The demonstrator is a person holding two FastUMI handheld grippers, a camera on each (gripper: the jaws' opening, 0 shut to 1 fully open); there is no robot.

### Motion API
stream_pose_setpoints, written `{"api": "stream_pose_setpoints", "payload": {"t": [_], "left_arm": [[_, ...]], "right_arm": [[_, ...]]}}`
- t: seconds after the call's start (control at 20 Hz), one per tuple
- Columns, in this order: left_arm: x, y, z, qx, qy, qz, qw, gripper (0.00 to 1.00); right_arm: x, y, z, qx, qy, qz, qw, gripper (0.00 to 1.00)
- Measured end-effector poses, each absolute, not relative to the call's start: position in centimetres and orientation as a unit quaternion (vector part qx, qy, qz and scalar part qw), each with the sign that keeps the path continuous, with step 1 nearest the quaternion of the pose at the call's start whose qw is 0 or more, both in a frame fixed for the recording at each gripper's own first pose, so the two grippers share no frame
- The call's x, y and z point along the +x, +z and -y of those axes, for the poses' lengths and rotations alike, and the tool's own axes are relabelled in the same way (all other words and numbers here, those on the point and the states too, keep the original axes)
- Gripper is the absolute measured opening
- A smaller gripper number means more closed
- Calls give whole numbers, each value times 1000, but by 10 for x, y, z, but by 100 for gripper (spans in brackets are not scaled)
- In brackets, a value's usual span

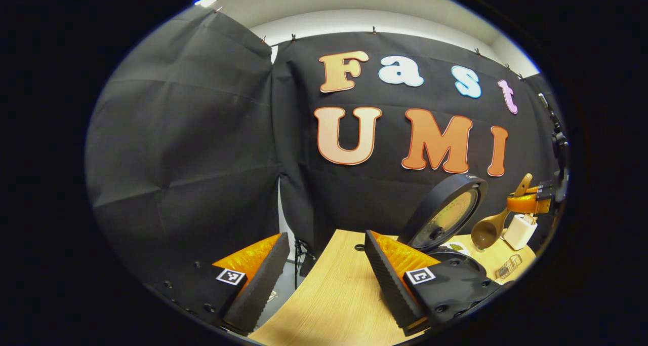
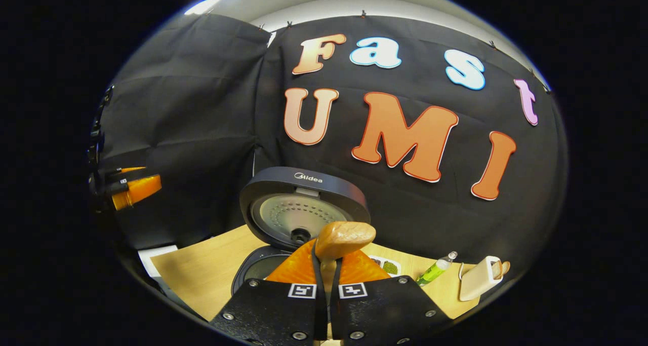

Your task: Close the left gripper, press the button to open the rice cooker; take a wooden spoon from the chopstick holder with the right hand, scoop a spoonful of rice and pour it into the rice cooker, then put the wooden spoon back into the chopstick holder.

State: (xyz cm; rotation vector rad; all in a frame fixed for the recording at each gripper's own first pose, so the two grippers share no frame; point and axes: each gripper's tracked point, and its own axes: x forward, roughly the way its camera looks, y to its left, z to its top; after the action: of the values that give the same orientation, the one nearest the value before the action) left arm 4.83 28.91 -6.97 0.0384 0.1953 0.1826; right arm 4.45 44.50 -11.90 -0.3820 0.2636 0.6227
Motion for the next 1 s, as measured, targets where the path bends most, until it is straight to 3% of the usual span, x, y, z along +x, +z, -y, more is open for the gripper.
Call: {"api": "stream_pose_setpoints", "payload": {"t": [0.5,1.0], "left_arm": [[38,-58,-285,6,87,-82,993,98],[54,-50,-228,12,51,-66,996,98]], "right_arm": [[46,-114,-415,-130,278,-142,941,2],[62,-99,-259,-75,143,-154,975,2]]}}
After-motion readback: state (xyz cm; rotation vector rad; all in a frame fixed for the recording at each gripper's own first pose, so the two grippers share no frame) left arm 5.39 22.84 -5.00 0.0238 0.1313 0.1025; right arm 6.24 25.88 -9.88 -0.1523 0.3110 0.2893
